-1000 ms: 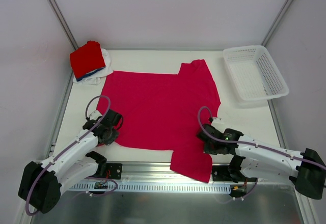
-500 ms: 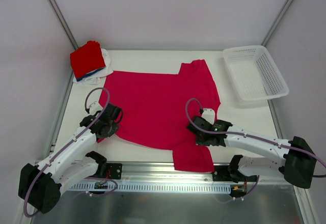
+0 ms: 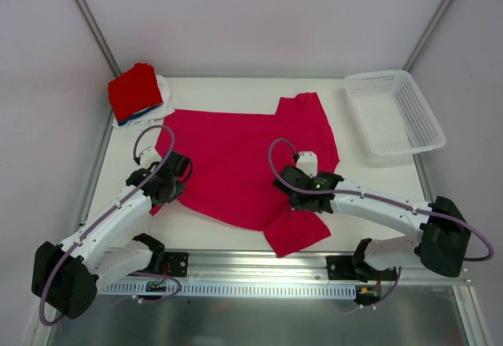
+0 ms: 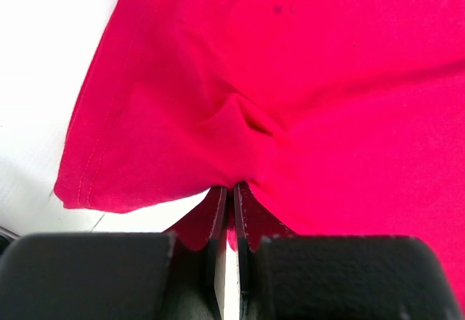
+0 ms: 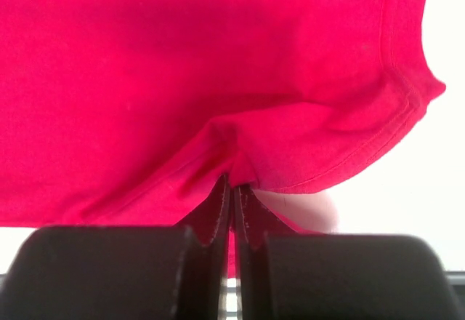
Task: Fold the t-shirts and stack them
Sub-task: Fold the flattened tshirt in 1/3 of the way
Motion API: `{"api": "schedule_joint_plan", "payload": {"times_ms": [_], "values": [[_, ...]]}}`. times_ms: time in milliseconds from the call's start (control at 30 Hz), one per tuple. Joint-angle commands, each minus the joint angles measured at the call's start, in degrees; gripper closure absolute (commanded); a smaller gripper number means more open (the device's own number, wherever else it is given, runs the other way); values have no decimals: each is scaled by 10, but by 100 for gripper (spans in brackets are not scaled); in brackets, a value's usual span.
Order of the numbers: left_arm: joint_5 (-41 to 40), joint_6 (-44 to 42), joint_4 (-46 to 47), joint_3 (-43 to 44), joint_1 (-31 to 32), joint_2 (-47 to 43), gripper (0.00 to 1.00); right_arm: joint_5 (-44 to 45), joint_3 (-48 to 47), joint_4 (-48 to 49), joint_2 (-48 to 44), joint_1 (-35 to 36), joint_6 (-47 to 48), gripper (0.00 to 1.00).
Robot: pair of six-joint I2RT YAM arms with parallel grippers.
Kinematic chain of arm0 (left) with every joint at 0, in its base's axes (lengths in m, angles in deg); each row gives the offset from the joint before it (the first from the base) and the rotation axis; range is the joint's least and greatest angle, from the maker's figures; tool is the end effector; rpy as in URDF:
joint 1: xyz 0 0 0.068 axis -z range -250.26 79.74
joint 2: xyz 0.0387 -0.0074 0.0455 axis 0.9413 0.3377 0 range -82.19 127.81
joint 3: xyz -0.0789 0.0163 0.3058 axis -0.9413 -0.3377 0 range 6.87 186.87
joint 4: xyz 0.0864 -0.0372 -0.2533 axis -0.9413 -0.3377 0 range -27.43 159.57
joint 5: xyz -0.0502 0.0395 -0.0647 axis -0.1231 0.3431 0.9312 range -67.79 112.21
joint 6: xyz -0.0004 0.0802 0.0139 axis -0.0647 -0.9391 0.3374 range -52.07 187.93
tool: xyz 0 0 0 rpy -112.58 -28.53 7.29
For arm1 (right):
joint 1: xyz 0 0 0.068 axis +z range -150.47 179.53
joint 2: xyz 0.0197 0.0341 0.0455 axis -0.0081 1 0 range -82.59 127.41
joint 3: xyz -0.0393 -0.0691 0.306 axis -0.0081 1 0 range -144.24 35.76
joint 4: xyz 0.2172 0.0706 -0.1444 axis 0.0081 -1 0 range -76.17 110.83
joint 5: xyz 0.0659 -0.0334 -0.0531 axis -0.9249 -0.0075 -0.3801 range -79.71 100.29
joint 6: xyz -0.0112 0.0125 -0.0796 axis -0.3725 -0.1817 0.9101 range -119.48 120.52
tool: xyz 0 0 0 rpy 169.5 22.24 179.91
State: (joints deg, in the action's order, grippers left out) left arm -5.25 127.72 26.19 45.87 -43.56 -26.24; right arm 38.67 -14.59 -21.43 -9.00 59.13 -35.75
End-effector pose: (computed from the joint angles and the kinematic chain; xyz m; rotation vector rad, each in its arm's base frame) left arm 0.1715 -0.0498 0.2338 -0.8483 2.2997 -0.0087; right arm 0.1536 0.1957 0.2404 -0.3702 2.4717 -0.0206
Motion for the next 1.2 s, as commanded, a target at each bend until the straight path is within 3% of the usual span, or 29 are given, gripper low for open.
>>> {"api": "schedule_joint_plan", "payload": {"times_ms": [0,233,533,1167], "values": [[-21,-13,-8,17,4,5,100,36,-34,-8,16,-5,23,99],[-34,-26,-4,24,4,23,100,55,-49,-8,38,-36,49,99],[-51,-48,12,65,4,87,100,60,-65,-8,44,-129,102,99],[-67,-49,51,110,1,207,100,21,-113,40,123,-214,163,99]]}}
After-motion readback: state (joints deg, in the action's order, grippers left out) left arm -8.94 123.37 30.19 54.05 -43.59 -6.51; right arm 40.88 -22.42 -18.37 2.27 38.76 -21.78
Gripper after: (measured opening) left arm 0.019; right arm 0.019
